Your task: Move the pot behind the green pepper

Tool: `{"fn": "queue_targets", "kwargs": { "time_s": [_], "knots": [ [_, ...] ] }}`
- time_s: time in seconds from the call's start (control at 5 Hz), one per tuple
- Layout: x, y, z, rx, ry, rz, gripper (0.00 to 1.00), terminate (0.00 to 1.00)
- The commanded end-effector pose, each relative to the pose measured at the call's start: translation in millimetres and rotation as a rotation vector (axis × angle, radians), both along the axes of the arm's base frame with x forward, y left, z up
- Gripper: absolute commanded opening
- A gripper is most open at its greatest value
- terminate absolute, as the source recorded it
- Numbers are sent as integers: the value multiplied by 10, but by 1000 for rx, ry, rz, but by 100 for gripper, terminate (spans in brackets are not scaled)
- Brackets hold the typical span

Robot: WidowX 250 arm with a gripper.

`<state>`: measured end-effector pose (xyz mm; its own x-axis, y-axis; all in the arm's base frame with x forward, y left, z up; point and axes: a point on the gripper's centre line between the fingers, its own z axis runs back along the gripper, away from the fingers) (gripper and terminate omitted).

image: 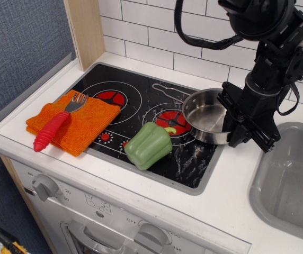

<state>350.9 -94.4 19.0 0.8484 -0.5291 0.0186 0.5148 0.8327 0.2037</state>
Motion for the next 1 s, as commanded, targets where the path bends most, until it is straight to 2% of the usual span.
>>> {"fn": "queue_targets", "kwargs": {
  "time_s": [0.0,0.4,0.6,0.8],
  "knots": [
    [13,98,269,-70,-49,24,100,0],
    [-178,265,696,-220,-163,166,100,0],
    [-259,485,736,-222,-146,257,100,0],
    [-299,606,652,-191,-119,264,100,0]
  ]
}}
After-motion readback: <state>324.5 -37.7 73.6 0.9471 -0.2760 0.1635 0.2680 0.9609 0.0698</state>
